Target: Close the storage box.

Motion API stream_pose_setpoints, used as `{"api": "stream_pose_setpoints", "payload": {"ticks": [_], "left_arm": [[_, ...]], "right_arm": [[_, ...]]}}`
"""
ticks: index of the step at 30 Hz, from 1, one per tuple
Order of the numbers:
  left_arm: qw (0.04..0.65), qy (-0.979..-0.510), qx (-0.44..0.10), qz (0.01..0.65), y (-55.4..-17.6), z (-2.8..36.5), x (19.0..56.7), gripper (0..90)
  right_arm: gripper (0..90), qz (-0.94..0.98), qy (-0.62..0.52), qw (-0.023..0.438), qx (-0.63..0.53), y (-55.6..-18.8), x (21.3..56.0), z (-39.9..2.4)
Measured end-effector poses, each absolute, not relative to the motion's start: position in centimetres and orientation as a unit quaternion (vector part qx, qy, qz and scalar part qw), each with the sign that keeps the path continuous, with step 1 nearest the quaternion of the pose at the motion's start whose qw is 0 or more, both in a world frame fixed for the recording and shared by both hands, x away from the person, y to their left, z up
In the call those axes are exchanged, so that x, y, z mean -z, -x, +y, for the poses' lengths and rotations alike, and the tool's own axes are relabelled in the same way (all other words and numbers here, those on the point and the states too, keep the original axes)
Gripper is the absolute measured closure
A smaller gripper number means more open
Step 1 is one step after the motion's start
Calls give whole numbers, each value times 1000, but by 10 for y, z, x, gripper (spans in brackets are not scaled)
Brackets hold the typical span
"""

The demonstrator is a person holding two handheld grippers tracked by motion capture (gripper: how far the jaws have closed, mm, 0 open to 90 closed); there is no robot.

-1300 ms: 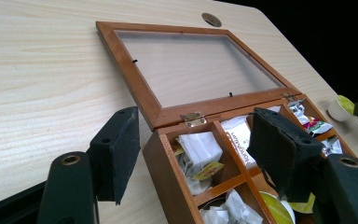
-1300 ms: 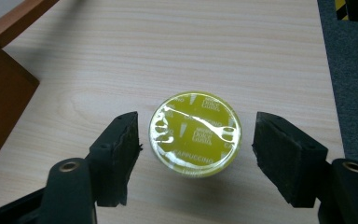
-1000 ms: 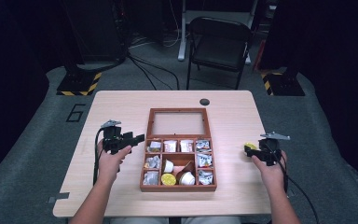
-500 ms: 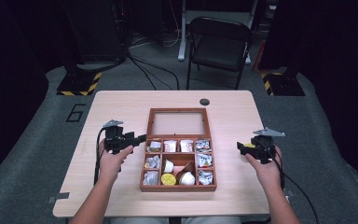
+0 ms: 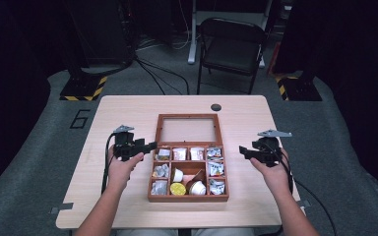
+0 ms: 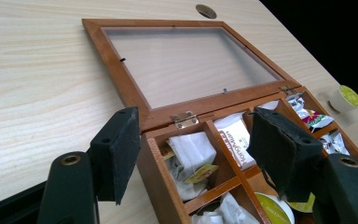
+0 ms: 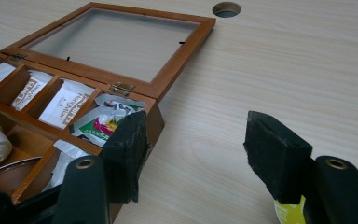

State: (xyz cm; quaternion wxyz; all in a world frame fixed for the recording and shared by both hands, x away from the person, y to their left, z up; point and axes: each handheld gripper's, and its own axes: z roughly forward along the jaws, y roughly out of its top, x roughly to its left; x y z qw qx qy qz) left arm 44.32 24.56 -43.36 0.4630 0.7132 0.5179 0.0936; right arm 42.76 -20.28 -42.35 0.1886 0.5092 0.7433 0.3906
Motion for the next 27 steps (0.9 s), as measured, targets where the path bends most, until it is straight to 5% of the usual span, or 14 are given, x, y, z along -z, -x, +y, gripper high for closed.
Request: {"api": "stream_pose_setpoints", "payload": {"ticks": [27], "left_arm": [[465, -726, -81, 500, -463, 232, 431, 343]], "right_arm": [[345, 780, -455, 149, -404, -451, 405, -152]]}}
